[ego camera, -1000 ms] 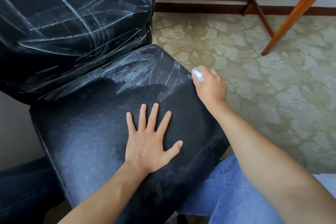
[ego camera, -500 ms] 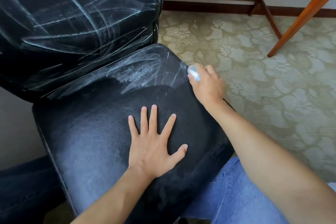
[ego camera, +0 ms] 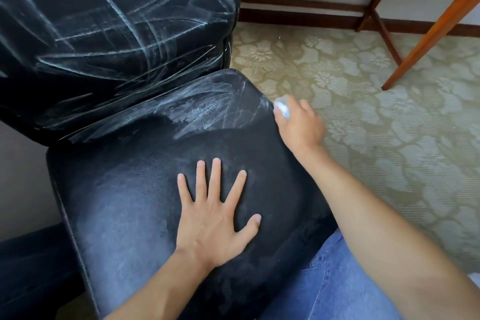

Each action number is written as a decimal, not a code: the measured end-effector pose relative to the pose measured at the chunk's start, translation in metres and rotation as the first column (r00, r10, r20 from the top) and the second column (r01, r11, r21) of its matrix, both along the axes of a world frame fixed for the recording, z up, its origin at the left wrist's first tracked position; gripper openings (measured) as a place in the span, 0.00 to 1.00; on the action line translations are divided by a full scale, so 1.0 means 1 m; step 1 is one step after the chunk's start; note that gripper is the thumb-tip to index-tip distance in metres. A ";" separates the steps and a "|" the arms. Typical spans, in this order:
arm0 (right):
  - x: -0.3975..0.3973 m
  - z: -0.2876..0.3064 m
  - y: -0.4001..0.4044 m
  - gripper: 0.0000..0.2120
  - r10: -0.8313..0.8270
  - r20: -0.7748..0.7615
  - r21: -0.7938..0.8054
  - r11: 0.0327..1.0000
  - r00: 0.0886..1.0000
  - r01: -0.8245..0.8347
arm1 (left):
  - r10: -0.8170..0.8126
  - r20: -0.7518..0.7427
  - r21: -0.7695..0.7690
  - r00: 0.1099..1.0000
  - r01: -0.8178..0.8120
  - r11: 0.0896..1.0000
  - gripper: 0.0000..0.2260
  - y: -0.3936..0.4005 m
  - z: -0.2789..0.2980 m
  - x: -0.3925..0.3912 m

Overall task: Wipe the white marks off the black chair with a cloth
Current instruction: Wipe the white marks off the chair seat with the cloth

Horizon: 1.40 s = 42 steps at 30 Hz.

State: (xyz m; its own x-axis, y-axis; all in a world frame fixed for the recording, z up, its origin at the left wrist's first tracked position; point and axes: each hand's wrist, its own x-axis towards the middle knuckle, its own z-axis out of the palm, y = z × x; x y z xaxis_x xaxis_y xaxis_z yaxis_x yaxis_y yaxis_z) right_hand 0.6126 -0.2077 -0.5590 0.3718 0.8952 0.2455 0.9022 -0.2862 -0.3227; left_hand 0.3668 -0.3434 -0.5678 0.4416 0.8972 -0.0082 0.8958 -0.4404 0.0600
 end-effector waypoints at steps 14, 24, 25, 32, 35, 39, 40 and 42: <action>0.001 0.000 -0.026 0.15 -0.072 0.031 -0.011 0.997 0.997 0.072 | -0.230 -0.030 -0.024 0.973 0.230 0.973 0.37 0.007 0.004 -0.044; -0.034 0.003 -0.055 0.13 0.347 0.092 0.045 0.935 0.933 -0.352 | -0.329 0.021 -0.019 0.944 0.330 0.944 0.36 0.019 0.005 -0.065; -0.023 0.001 -0.044 0.13 0.217 0.085 0.036 0.975 0.972 -0.221 | -0.338 0.016 -0.022 0.941 0.339 0.941 0.35 0.020 0.005 -0.067; -0.016 -0.002 -0.043 0.15 -0.020 0.012 0.016 1.000 1.000 0.020 | -0.404 0.041 -0.009 0.914 0.404 0.915 0.35 0.029 0.005 -0.082; -0.036 -0.005 -0.088 0.12 0.442 0.144 0.074 0.887 0.885 -0.455 | -0.430 0.065 0.013 0.901 0.430 0.903 0.36 0.033 0.005 -0.089; -0.005 -0.004 -0.067 0.13 0.336 0.172 0.000 0.940 0.926 -0.341 | -0.449 0.073 0.020 0.890 0.449 0.893 0.36 0.038 0.006 -0.095; 0.005 -0.006 -0.055 0.14 0.148 0.124 -0.004 0.989 0.981 -0.148 | -0.447 0.074 0.023 0.891 0.447 0.894 0.36 0.038 0.005 -0.095; 0.014 -0.009 -0.036 0.16 -0.182 -0.111 -0.019 0.983 0.977 0.182 | -0.436 0.082 0.033 0.896 0.435 0.900 0.36 0.036 0.004 -0.093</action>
